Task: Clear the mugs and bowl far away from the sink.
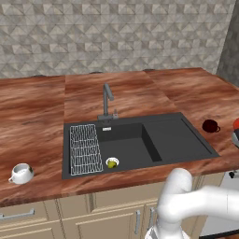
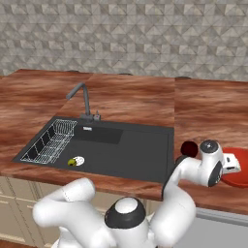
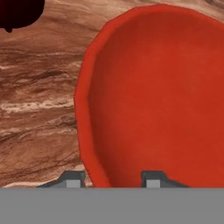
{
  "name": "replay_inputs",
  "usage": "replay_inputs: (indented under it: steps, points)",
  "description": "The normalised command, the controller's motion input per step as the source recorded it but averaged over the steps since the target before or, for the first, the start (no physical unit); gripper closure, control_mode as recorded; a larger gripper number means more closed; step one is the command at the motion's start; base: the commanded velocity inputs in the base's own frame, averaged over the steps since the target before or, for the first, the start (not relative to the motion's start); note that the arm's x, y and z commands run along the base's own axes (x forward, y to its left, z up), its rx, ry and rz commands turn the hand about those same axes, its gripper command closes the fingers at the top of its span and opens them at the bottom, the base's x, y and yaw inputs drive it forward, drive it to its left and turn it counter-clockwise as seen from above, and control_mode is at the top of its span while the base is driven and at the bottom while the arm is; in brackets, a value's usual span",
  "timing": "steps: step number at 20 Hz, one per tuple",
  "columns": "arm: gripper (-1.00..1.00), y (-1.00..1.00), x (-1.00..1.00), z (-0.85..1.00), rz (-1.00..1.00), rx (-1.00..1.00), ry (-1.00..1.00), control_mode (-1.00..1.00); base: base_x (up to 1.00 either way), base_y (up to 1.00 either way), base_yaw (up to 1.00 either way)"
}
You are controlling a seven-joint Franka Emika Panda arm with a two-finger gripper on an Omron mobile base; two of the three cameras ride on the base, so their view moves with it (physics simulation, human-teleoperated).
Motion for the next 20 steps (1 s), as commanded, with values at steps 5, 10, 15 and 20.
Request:
replay_inputs:
  steps: [5,10,15,20]
  points:
    - [1.00,0.00,0.00,0.00,0.02,0.00,0.00,-1.00,0.00,0.00,0.00]
    - [1.00,0.03,-0.04,0.41,0.08,0.00,-0.12,-1.00,0.00,0.00,0.00]
    - [1.00,0.67,-0.40,1.00,0.33,0.01,-0.13,-1.00,0.00,0.00,0.00]
    - [1.00,1.00,-0.19,0.93,0.38,0.00,0.00,-1.00,0.00,0.00,0.00]
